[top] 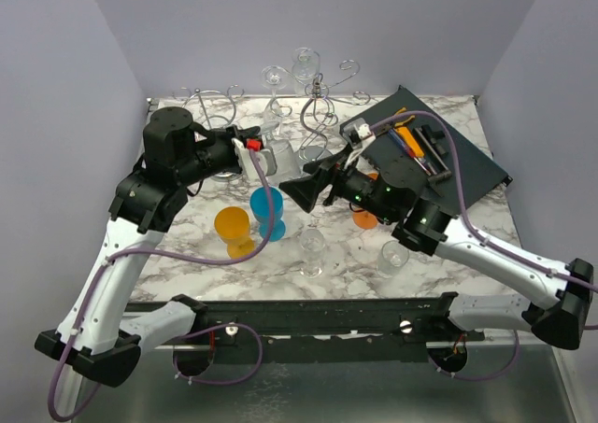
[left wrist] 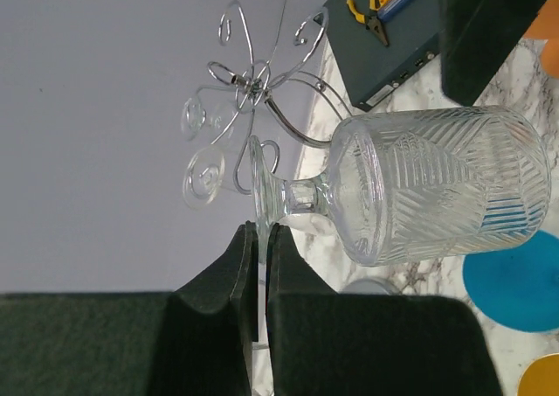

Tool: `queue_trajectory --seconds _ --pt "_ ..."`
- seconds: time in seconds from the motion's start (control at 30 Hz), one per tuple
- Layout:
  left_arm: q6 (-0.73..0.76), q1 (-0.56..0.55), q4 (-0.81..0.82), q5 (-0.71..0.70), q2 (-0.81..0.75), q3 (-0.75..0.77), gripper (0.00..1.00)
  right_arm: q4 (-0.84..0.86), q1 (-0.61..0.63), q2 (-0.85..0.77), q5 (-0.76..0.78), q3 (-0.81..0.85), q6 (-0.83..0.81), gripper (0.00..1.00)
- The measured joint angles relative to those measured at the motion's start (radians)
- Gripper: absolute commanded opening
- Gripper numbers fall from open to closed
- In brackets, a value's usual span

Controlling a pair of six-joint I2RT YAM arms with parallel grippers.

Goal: Place the wine glass upside down on the wine glass rack
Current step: Turn the wine glass upside down at the wine rack.

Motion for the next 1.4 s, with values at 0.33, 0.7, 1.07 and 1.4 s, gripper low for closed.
queue_trajectory --seconds 0.33,0.7,1.07,1.4 --pt "0.248 -0.020 0.088 0.024 -0.116 -0.141 0.00 0.225 0.000 0.143 -0.061 -0.039 -0.127 0.99" --pt "0.377 -0.020 0.124 0.078 -0.150 -0.210 0.00 0.257 0.000 0.228 -0.060 -0.019 -0.217 0.99" --pt "0.416 -0.020 0.127 0.087 -0.159 -0.245 0.00 0.265 0.000 0.201 -0.028 -0.032 -0.288 0.96" --pt "0.415 -0.020 0.147 0.087 -0.148 -0.244 0.00 0.342 0.000 0.259 -0.063 -0.040 -0.261 0.68"
